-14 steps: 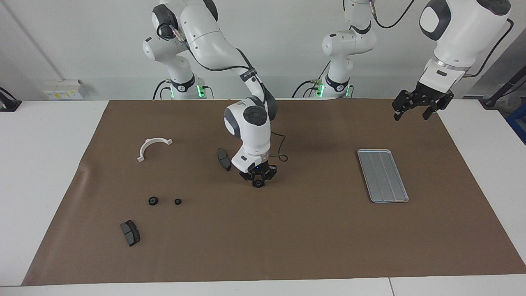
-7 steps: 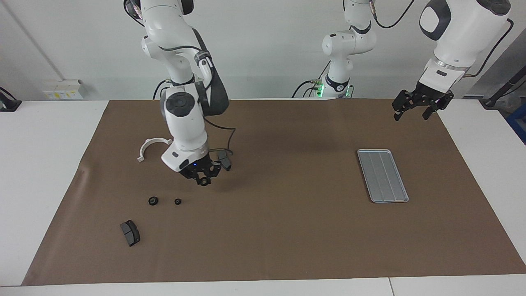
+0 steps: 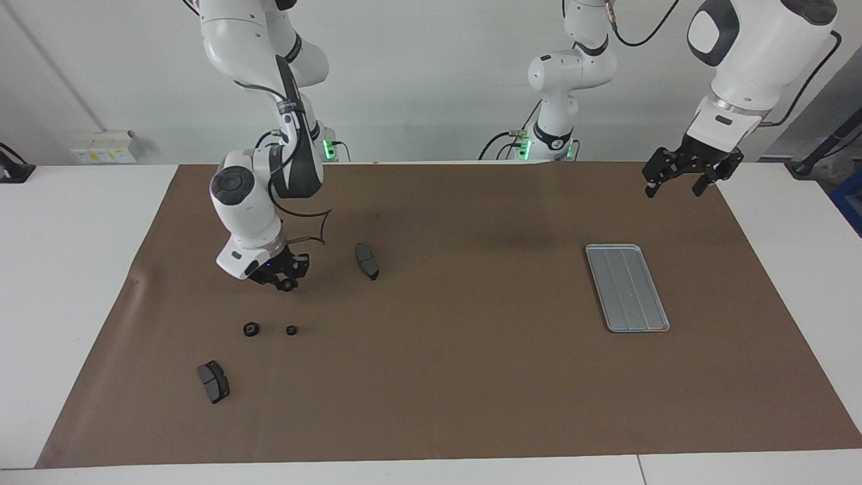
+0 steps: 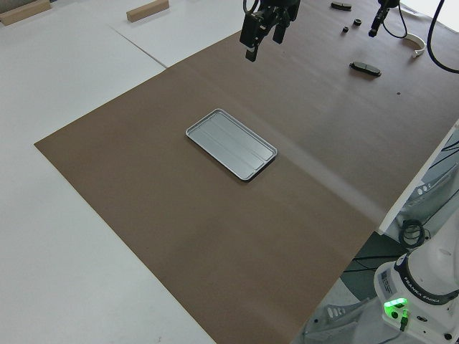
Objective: Place bearing gear from tray to pile
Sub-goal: 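Lower the third gear near the other gears and open the right gripper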
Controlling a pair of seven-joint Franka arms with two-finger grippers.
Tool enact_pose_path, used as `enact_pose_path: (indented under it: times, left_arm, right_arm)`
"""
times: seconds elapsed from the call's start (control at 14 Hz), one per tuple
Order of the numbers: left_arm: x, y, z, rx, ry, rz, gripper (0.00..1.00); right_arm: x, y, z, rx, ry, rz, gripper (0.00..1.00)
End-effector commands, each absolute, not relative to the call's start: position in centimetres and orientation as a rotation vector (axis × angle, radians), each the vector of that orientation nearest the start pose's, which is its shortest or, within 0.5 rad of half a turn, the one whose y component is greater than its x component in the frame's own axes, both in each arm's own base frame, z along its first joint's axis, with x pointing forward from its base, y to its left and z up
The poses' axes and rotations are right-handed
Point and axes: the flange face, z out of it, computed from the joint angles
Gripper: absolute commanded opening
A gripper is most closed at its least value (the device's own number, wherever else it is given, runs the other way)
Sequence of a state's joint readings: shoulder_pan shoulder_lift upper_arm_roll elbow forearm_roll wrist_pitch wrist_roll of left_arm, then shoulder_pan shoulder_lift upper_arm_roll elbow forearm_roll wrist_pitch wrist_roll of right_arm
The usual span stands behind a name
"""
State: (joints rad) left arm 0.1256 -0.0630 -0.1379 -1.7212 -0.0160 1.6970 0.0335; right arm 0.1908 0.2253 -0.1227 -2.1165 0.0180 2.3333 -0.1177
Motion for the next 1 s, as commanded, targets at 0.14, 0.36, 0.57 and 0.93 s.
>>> enact_pose_path:
  times: [0.14,0.36,0.57,0.93]
  left_arm:
    - [53.5,-4.1,60.1,-3.147,0.143,-0.054,1.00]
    - [53.5,-3.8,60.2,-3.147,0.134,-0.056,1.00]
    - [53.6,-3.9,60.1,-3.146,0.134,-0.066,1.00]
    - [53.7,-4.3,60.3,-3.147,0.141,-0.083,1.00]
  right_arm:
    - [54.8,3.6,30.1,-3.131,-0.301,0.008,0.09]
    - [54.4,4.1,29.8,-3.131,-0.293,0.020,0.19]
    - [54.7,4.2,30.3,-3.137,-0.215,0.006,1.00]
    - [57.8,5.5,35.5,-3.143,0.111,-0.154,1.00]
